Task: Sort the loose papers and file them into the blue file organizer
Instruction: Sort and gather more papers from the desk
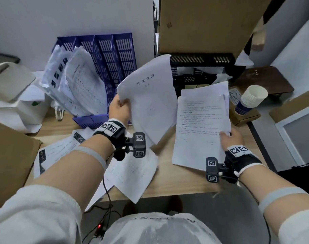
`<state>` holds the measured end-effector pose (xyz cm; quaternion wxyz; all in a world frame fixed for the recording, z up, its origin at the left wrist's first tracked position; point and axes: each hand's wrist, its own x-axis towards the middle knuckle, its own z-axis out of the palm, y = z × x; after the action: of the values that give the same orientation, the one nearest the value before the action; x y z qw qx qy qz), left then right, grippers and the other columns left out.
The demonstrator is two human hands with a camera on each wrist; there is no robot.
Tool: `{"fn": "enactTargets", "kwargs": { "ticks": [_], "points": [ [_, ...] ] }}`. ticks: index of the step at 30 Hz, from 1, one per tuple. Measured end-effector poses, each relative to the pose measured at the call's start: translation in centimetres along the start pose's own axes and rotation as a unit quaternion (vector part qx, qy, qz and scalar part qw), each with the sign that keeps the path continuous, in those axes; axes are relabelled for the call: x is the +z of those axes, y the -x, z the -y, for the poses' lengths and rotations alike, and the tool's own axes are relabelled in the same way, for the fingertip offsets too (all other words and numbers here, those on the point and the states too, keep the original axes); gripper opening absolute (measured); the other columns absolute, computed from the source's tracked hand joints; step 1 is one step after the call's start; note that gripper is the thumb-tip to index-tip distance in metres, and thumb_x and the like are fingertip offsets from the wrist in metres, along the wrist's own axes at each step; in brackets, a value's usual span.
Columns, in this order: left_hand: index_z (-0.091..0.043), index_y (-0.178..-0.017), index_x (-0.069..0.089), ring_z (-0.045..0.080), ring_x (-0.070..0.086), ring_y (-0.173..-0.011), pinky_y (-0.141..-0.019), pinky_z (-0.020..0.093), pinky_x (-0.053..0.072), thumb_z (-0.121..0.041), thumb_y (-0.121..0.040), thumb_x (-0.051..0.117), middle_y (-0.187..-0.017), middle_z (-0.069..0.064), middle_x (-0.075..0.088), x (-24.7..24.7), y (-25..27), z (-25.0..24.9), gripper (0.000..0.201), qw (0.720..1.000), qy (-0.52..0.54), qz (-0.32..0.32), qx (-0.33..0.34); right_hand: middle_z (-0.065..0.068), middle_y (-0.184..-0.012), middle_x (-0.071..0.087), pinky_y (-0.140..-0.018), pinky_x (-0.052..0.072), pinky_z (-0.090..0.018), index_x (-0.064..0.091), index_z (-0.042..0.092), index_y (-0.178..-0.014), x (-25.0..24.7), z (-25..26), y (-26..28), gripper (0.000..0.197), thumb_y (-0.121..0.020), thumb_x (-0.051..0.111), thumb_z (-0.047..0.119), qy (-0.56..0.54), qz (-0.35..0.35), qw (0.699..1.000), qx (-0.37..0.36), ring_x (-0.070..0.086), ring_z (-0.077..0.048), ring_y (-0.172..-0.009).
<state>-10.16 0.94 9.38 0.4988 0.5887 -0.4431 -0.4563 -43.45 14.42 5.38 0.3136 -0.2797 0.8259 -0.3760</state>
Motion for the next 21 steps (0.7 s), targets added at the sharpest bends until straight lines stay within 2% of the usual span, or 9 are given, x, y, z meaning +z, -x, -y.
{"fn": "enactTargets", "kwargs": {
  "ticks": [4,8,11,13,16,17,19,20,21],
  "points": [
    [-0.026,-0.078,0.068,0.019,0.047,-0.055,-0.055,0.031,0.044,-0.008,-0.088,0.051,-0.059,-0.001,0.055,0.4,0.5,-1.0,0.026,0.992,0.113,-0.025,-0.040,-0.013,-0.122,0.065,-0.087,0.040,-0.028,0.061,0.008,-0.124,-0.2,-0.2,0.0,0.032,-0.094,0.051,0.009,-0.013,0.005,1.000,-0.002,0.060,-0.029,-0.107],
    [-0.024,-0.084,0.066,0.019,0.047,-0.059,-0.064,0.035,0.041,-0.002,-0.094,0.048,-0.067,0.006,0.052,1.0,0.9,-0.3,0.030,0.977,0.190,-0.024,-0.099,-0.015,-0.119,0.065,-0.085,0.041,-0.029,0.062,0.007,-0.122,-1.0,-0.1,-0.4,0.031,-0.094,0.050,0.009,0.013,0.006,1.000,0.002,0.056,-0.027,-0.096],
    [-0.018,-0.094,0.062,0.025,0.055,-0.069,-0.074,0.044,0.050,0.004,-0.093,0.046,-0.075,0.013,0.057,1.9,1.0,0.2,0.027,0.968,0.213,-0.047,-0.122,-0.017,-0.118,0.065,-0.087,0.043,-0.033,0.063,0.008,-0.121,-1.7,0.2,-0.9,0.030,-0.093,0.049,0.008,0.026,-0.008,1.000,-0.001,0.059,-0.034,-0.101],
    [-0.017,-0.098,0.061,0.031,0.061,-0.082,-0.083,0.053,0.050,-0.001,-0.089,0.051,-0.087,0.017,0.064,1.6,0.1,1.6,0.020,0.969,0.192,-0.074,-0.136,-0.016,-0.119,0.065,-0.086,0.043,-0.032,0.063,0.008,-0.122,-2.2,0.0,-1.3,0.031,-0.093,0.049,0.009,0.031,-0.009,0.999,0.000,0.059,-0.031,-0.101],
    [-0.010,-0.112,0.060,0.031,0.067,-0.091,-0.092,0.050,0.052,-0.014,-0.081,0.062,-0.103,0.015,0.069,1.0,-0.6,2.6,0.031,0.975,0.130,-0.076,-0.162,-0.014,-0.120,0.066,-0.084,0.039,-0.027,0.063,0.009,-0.122,-2.2,-0.1,-1.8,0.032,-0.093,0.051,0.010,0.035,0.009,0.999,-0.002,0.058,-0.028,-0.103],
    [-0.003,-0.115,0.057,0.028,0.065,-0.086,-0.087,0.038,0.055,-0.012,-0.085,0.060,-0.104,0.015,0.067,1.0,-0.1,2.0,0.031,0.977,0.117,-0.066,-0.167,-0.015,-0.119,0.066,-0.084,0.039,-0.027,0.063,0.008,-0.121,-2.1,-0.1,-2.0,0.031,-0.093,0.051,0.011,0.037,0.016,0.999,-0.004,0.059,-0.030,-0.106],
    [0.002,-0.108,0.054,0.018,0.058,-0.071,-0.056,0.015,0.054,-0.005,-0.095,0.052,-0.093,0.014,0.063,0.8,0.2,1.8,0.015,0.980,0.080,-0.062,-0.173,-0.016,-0.118,0.066,-0.083,0.039,-0.027,0.064,0.007,-0.120,-1.5,0.3,-2.3,0.030,-0.093,0.050,0.010,0.037,0.030,0.999,-0.008,0.059,-0.029,-0.104],
    [0.002,-0.111,0.054,0.017,0.057,-0.069,-0.046,0.012,0.047,-0.006,-0.097,0.051,-0.092,0.012,0.062,0.7,0.4,1.9,0.017,0.980,0.073,-0.075,-0.171,-0.015,-0.118,0.066,-0.083,0.039,-0.027,0.064,0.007,-0.120,-1.2,0.6,-2.3,0.031,-0.093,0.050,0.009,0.037,0.035,0.999,-0.011,0.058,-0.027,-0.100],
    [0.003,-0.116,0.055,0.020,0.059,-0.073,-0.045,0.014,0.045,-0.012,-0.097,0.052,-0.095,0.014,0.062,0.3,0.3,2.0,0.025,0.979,0.063,-0.085,-0.173,-0.014,-0.118,0.066,-0.083,0.039,-0.027,0.063,0.007,-0.121,-0.9,0.9,-2.4,0.031,-0.093,0.050,0.008,0.036,0.036,0.999,-0.016,0.056,-0.024,-0.096]
  ]
}}
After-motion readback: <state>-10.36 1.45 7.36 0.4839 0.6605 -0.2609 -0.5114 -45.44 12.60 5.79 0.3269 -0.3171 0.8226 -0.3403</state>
